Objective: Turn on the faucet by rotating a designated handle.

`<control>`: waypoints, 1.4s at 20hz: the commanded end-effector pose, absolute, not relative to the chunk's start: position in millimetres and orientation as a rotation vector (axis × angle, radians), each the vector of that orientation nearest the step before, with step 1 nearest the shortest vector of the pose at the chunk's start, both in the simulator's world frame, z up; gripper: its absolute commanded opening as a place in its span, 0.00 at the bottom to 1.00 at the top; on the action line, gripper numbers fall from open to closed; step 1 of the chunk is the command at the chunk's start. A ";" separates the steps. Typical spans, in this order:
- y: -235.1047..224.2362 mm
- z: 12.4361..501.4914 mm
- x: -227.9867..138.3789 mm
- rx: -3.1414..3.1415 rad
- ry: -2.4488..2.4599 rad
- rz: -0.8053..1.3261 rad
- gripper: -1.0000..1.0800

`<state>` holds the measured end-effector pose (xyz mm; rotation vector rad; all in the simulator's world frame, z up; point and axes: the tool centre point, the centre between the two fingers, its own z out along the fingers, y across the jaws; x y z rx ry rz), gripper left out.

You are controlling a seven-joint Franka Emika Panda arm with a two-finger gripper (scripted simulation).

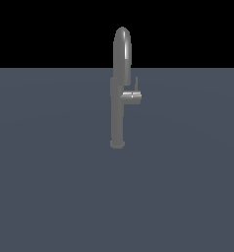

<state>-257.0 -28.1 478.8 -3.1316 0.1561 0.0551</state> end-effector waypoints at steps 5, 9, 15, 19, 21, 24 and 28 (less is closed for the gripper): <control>-27.7 478.7 -255.0 -3.126 0.164 0.064 0.00; -26.6 478.4 -248.9 -3.108 0.187 0.090 0.00; -24.2 477.1 -232.0 -3.056 0.250 0.163 0.00; -22.4 475.3 -215.1 -3.001 0.312 0.233 0.00; -21.6 473.8 -205.0 -2.967 0.347 0.274 0.00; -20.9 471.0 -188.9 -2.911 0.403 0.338 0.00; -20.8 466.1 -167.2 -2.830 0.475 0.422 0.00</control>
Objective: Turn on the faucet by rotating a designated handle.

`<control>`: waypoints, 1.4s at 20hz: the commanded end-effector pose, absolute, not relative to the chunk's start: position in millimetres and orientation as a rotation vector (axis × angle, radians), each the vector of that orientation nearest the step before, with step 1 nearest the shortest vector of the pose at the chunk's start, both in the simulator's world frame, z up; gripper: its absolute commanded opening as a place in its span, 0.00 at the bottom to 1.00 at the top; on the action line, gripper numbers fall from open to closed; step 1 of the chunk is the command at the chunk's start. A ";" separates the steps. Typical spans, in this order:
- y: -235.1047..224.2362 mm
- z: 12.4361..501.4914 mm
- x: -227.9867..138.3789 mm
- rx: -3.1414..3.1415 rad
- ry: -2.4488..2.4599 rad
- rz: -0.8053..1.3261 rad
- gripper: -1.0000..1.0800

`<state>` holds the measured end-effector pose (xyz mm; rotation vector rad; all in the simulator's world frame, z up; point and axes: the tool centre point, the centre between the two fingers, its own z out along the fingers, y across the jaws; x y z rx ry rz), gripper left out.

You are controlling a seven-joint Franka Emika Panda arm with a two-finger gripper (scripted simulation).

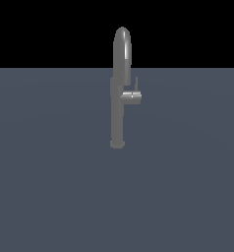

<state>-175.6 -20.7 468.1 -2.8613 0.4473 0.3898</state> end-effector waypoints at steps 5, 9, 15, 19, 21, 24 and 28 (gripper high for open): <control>-22.0 458.1 -139.8 -2.720 0.563 0.524 0.00; -24.0 449.9 -118.0 -2.626 0.630 0.603 0.00; -28.5 434.4 -85.7 -2.473 0.727 0.717 0.00; -32.5 421.6 -64.7 -2.362 0.788 0.791 0.00; -34.7 414.5 -54.3 -2.304 0.818 0.827 0.00; -38.3 402.6 -39.0 -2.212 0.863 0.881 0.00; -43.5 384.3 -18.9 -2.080 0.921 0.953 0.00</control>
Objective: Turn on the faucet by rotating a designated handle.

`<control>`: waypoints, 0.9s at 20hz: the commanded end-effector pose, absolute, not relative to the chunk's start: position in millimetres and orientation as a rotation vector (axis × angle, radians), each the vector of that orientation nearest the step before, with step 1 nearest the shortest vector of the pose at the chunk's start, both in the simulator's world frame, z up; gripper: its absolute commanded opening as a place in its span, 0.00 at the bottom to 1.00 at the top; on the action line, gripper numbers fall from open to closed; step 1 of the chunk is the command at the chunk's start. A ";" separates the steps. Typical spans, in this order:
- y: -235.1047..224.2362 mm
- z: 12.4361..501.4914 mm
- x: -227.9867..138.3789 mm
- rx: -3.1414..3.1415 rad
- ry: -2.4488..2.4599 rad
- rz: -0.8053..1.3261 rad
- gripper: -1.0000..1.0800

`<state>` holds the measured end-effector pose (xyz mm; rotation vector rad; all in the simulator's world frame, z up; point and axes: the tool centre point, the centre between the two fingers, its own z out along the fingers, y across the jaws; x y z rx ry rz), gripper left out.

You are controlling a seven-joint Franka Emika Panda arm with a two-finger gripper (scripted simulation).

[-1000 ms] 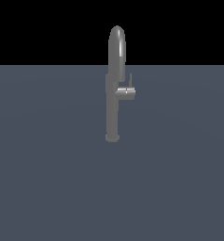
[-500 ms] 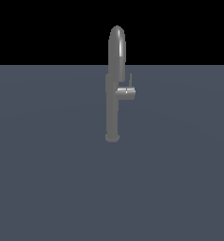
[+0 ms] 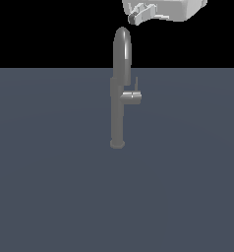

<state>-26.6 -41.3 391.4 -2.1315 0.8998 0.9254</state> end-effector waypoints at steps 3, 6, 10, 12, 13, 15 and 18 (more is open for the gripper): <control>-47.5 368.7 -4.5 -1.973 0.964 1.005 0.00; -51.4 351.8 9.0 -1.863 1.004 1.055 0.00; -56.0 327.1 25.5 -1.709 1.055 1.118 0.00; -57.9 314.3 32.6 -1.633 1.079 1.146 0.00; -58.6 308.1 35.8 -1.596 1.090 1.159 0.00; -59.7 296.3 41.3 -1.528 1.109 1.182 0.00; -60.6 280.6 47.8 -1.438 1.133 1.211 0.00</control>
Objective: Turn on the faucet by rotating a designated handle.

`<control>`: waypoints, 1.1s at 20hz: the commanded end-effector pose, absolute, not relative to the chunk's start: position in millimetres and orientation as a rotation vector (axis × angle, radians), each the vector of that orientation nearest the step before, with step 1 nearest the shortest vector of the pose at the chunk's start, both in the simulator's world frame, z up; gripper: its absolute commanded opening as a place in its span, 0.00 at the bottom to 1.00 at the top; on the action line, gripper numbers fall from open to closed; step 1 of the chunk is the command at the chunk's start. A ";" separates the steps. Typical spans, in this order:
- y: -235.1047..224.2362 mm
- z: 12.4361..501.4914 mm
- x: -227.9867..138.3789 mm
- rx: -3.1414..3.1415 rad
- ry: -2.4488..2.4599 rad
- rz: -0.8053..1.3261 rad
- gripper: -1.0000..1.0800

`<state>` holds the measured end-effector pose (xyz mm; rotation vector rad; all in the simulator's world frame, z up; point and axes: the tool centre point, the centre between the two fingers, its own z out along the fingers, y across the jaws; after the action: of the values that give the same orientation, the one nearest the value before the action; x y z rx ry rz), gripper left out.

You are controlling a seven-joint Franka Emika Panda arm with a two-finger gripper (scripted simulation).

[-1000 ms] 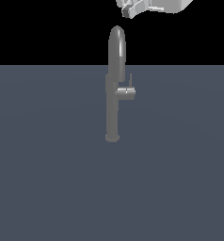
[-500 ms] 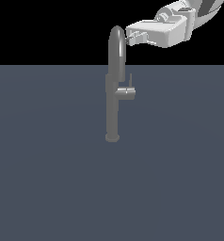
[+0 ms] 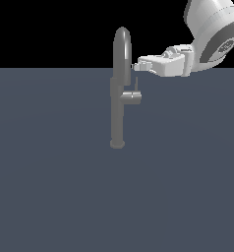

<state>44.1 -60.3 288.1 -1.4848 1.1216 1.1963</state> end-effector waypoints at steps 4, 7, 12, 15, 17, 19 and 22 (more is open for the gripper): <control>-60.6 263.7 53.6 -1.344 1.156 1.238 0.00; -60.2 254.7 56.3 -1.294 1.168 1.251 0.00; -59.5 248.0 58.0 -1.258 1.175 1.261 0.00; -59.1 248.4 57.8 -1.261 1.174 1.260 0.00; -59.1 248.4 57.8 -1.261 1.174 1.260 0.00; -59.2 248.4 57.7 -1.261 1.174 1.260 0.00; -59.7 251.6 50.4 -1.261 1.174 1.260 0.00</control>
<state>53.4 -59.2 249.9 -1.2609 1.1744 1.2608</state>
